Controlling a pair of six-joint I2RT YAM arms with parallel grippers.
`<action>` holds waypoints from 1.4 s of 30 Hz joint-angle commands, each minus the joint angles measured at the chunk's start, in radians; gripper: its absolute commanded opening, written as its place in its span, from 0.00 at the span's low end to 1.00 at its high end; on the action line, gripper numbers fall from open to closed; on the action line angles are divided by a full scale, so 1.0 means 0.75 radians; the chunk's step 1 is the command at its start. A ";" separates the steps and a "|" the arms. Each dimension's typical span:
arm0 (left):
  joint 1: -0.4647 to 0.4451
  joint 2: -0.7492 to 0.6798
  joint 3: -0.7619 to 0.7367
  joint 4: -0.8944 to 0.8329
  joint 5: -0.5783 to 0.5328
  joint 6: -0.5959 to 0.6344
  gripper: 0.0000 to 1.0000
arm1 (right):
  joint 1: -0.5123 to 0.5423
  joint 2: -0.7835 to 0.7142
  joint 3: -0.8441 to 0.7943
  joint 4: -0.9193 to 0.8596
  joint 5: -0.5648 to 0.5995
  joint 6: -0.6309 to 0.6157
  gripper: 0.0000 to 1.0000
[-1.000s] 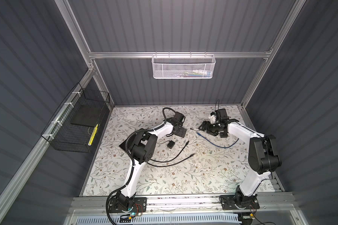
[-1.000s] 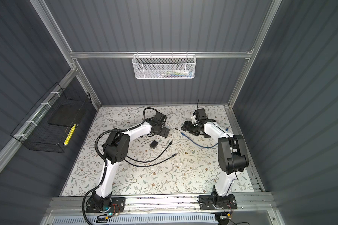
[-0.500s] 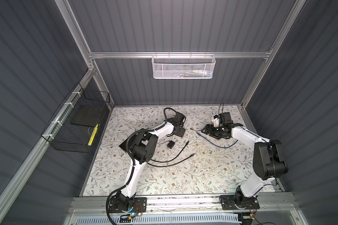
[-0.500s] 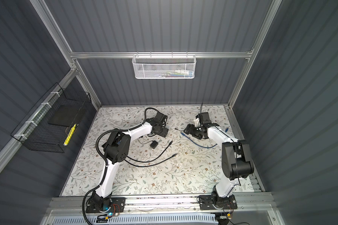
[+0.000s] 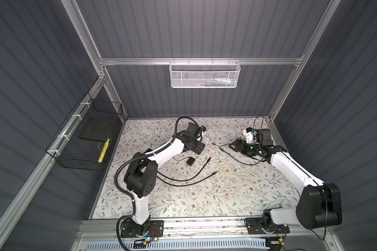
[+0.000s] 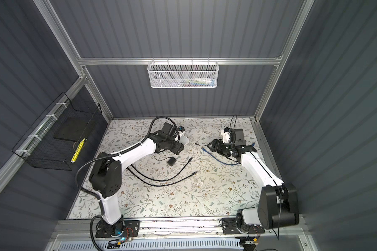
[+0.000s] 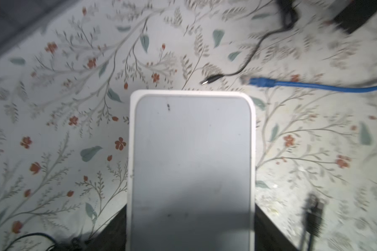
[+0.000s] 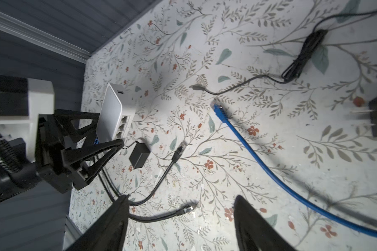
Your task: Insert the plug into the switch port
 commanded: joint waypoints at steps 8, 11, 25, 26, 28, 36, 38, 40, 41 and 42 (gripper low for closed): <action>-0.212 -0.285 -0.177 -0.104 0.044 0.108 0.35 | -0.003 -0.125 -0.082 0.047 -0.443 0.152 0.76; -0.241 -0.341 -0.222 -0.078 0.036 0.081 0.35 | 0.004 -0.149 -0.093 0.056 -0.478 0.187 0.76; -0.316 -0.413 -0.292 0.005 0.013 0.048 0.34 | 0.101 -0.073 -0.113 0.102 -0.531 0.227 0.77; -0.322 -0.409 -0.285 -0.001 0.011 0.049 0.34 | 0.108 -0.061 -0.097 0.112 -0.540 0.237 0.77; -0.328 -0.400 -0.272 -0.013 0.007 0.052 0.33 | 0.124 -0.037 -0.056 0.089 -0.540 0.222 0.77; -0.343 -0.423 -0.266 -0.017 -0.010 0.055 0.33 | 0.160 0.054 -0.014 0.072 -0.596 0.174 0.73; -0.346 -0.418 -0.261 -0.028 -0.012 0.062 0.33 | 0.169 0.063 -0.004 0.060 -0.608 0.155 0.72; -0.348 -0.412 -0.253 -0.039 -0.010 0.065 0.33 | 0.173 0.078 0.012 0.052 -0.627 0.141 0.70; -0.350 -0.409 -0.247 -0.043 -0.008 0.066 0.33 | 0.177 0.087 0.020 0.046 -0.630 0.133 0.69; -0.350 -0.406 -0.246 -0.043 -0.009 0.069 0.33 | 0.178 0.092 0.024 0.047 -0.632 0.132 0.67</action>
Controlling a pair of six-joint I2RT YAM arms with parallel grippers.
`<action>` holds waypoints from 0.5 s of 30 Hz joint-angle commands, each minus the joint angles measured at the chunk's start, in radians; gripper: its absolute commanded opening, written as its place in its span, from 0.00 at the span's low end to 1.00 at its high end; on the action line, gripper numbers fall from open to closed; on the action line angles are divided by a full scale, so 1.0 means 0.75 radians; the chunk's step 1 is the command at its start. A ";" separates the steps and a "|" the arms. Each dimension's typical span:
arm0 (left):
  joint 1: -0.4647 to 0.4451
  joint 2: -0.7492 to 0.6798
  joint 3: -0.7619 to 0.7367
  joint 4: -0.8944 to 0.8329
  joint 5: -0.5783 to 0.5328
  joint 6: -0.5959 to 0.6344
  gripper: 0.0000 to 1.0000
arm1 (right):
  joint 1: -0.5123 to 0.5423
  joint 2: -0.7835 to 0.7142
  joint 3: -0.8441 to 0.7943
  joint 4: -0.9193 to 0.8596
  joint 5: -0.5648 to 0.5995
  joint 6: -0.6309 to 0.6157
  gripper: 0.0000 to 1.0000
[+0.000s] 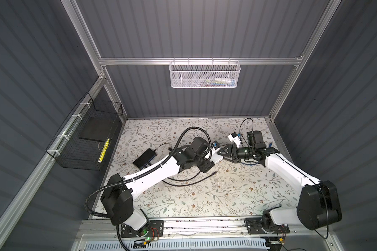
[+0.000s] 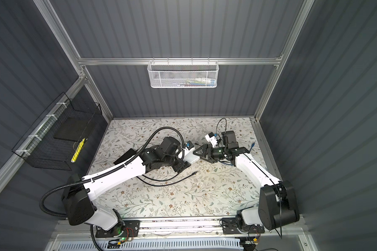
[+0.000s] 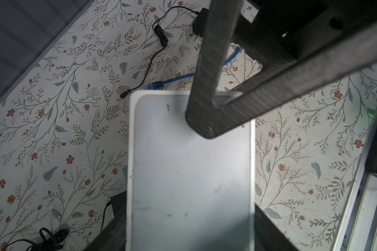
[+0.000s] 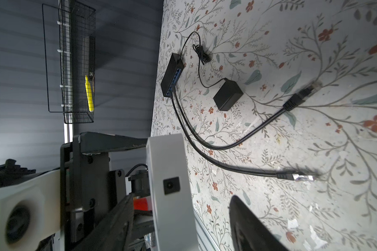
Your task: Insert the plug into the switch port
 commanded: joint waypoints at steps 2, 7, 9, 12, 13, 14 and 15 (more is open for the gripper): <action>-0.021 -0.009 0.041 -0.018 -0.022 0.011 0.33 | 0.010 0.021 0.047 0.007 -0.049 -0.030 0.64; -0.029 0.003 0.029 -0.013 -0.023 0.013 0.33 | 0.018 0.049 0.067 0.011 -0.084 -0.034 0.56; -0.028 -0.004 0.027 0.000 -0.022 0.017 0.33 | 0.023 0.056 0.065 0.013 -0.098 -0.036 0.51; -0.028 -0.009 0.034 -0.002 -0.021 0.025 0.33 | 0.030 0.062 0.048 0.040 -0.126 -0.027 0.40; -0.029 -0.012 0.035 -0.002 -0.020 0.029 0.33 | 0.031 0.060 0.040 0.048 -0.135 -0.022 0.36; -0.029 -0.013 0.038 -0.003 -0.023 0.031 0.33 | 0.033 0.060 0.034 0.055 -0.143 -0.020 0.30; -0.029 -0.015 0.041 -0.006 -0.026 0.033 0.33 | 0.033 0.056 0.028 0.059 -0.142 -0.018 0.25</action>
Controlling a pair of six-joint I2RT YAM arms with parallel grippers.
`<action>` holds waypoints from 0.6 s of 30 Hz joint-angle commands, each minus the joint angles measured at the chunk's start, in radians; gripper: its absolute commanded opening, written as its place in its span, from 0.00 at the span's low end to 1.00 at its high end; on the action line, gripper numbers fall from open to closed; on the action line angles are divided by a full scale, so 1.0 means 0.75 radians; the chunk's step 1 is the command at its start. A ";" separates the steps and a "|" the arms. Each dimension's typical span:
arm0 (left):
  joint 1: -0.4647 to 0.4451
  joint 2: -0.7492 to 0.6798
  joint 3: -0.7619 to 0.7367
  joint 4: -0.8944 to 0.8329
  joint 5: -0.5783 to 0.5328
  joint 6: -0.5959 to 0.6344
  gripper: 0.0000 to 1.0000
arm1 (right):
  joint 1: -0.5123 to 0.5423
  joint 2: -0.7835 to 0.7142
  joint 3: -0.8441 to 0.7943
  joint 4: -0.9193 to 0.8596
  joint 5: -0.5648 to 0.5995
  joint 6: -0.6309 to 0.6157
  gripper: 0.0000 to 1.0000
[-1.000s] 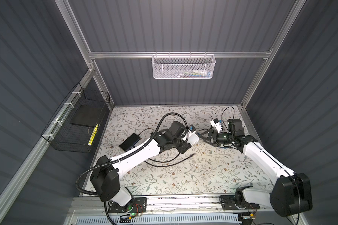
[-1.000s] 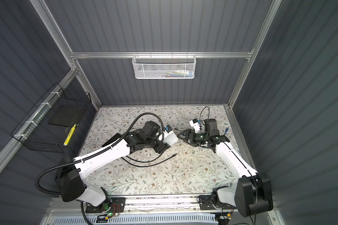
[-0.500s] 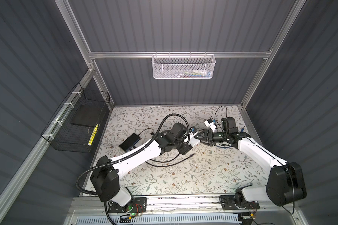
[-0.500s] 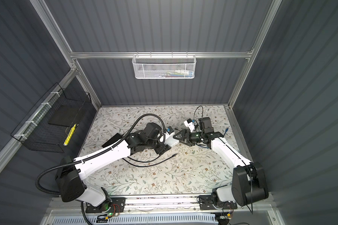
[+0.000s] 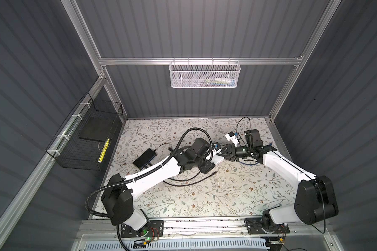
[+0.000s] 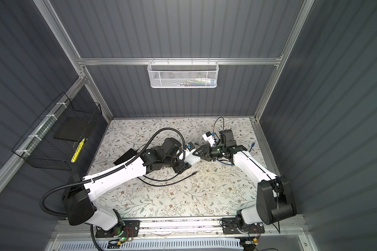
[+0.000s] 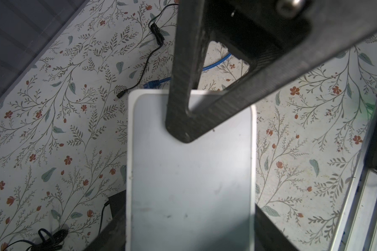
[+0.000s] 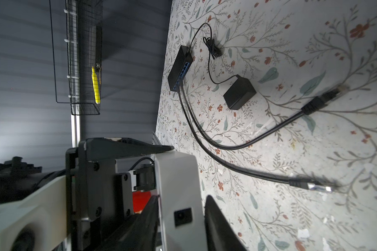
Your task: Insert the plug into the switch port
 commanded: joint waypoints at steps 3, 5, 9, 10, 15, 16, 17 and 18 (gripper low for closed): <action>-0.005 -0.024 0.056 -0.006 -0.015 0.014 0.50 | 0.012 -0.037 -0.020 0.049 -0.039 0.023 0.12; -0.003 -0.038 0.068 -0.023 -0.020 -0.030 0.76 | 0.002 -0.067 -0.040 0.100 -0.035 0.058 0.08; 0.006 -0.124 0.031 0.027 -0.071 -0.152 0.96 | -0.051 -0.173 -0.104 0.260 0.039 0.166 0.04; 0.028 -0.154 0.014 0.047 -0.069 -0.203 0.98 | -0.066 -0.216 -0.149 0.351 0.076 0.217 0.03; 0.206 -0.291 -0.128 0.248 0.062 -0.563 0.98 | -0.109 -0.360 -0.302 0.764 0.198 0.449 0.00; 0.230 -0.317 -0.161 0.301 0.069 -0.654 0.98 | -0.109 -0.385 -0.330 0.837 0.250 0.492 0.00; 0.243 -0.335 -0.194 0.372 0.091 -0.733 0.96 | -0.109 -0.405 -0.362 0.913 0.310 0.542 0.00; 0.245 -0.341 -0.219 0.424 0.091 -0.796 0.95 | -0.108 -0.411 -0.400 1.031 0.361 0.597 0.00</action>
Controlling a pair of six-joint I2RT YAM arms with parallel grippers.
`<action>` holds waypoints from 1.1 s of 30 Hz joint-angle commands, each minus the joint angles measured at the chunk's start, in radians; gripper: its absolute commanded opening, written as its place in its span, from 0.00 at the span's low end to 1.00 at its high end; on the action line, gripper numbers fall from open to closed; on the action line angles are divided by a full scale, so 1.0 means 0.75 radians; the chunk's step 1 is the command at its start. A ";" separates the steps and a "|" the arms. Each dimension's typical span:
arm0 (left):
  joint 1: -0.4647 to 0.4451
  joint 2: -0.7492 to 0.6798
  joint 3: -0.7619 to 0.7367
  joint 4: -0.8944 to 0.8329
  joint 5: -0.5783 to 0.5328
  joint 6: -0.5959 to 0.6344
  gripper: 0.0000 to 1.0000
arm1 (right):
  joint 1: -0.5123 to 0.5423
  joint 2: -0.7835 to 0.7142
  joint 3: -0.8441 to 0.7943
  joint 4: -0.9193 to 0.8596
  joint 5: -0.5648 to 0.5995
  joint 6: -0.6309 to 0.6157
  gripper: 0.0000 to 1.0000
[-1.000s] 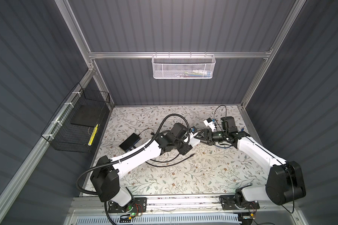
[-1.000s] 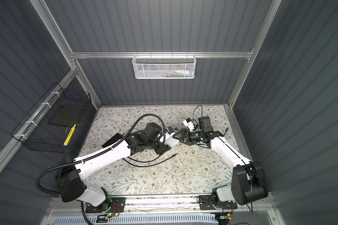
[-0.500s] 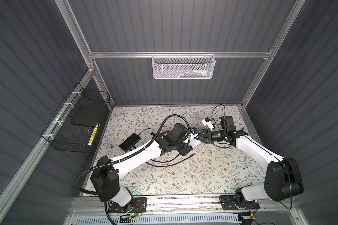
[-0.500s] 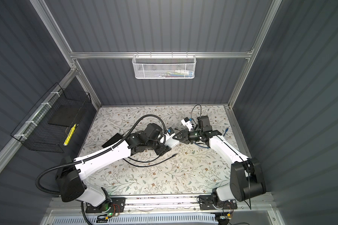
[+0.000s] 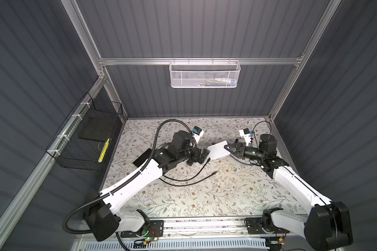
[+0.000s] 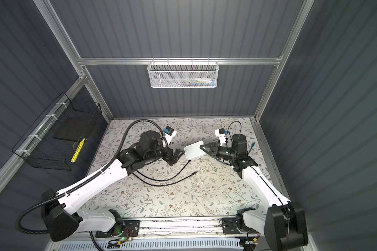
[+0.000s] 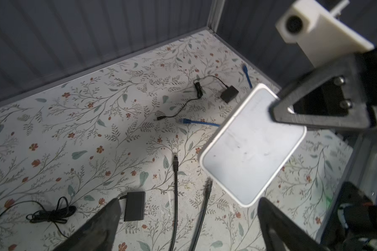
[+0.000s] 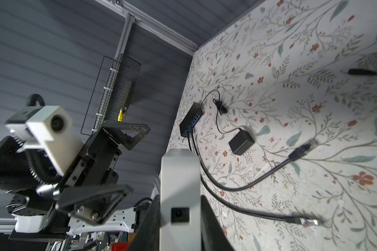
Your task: Insert the plug into the switch port
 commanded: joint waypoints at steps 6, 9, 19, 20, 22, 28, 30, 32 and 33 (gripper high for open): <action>0.010 0.046 -0.243 0.654 0.098 -0.700 0.92 | 0.089 -0.080 -0.261 0.958 0.569 0.462 0.00; 0.010 0.087 -0.288 0.865 0.113 -0.829 0.91 | 0.179 -0.078 -0.264 1.014 0.698 0.448 0.00; 0.006 0.097 -0.439 1.339 0.092 -1.032 0.91 | 0.373 -0.055 -0.258 1.111 1.034 0.399 0.00; 0.008 0.105 -0.442 1.361 0.102 -1.044 0.89 | 0.385 -0.016 -0.264 1.130 1.049 0.397 0.00; 0.004 0.125 -0.447 1.422 0.124 -1.073 0.86 | 0.394 0.002 -0.262 1.141 1.066 0.398 0.00; -0.038 0.094 -0.445 1.422 0.097 -1.056 0.83 | 0.394 0.068 -0.217 1.135 1.051 0.397 0.00; -0.046 0.096 -0.433 1.420 0.091 -1.049 0.82 | 0.397 0.111 -0.204 1.191 1.022 0.417 0.00; -0.049 0.119 -0.419 1.411 0.087 -1.044 0.80 | 0.401 0.148 -0.196 1.237 1.002 0.437 0.00; -0.049 0.133 -0.415 1.426 0.085 -1.048 0.80 | 0.407 0.162 -0.195 1.269 1.001 0.442 0.00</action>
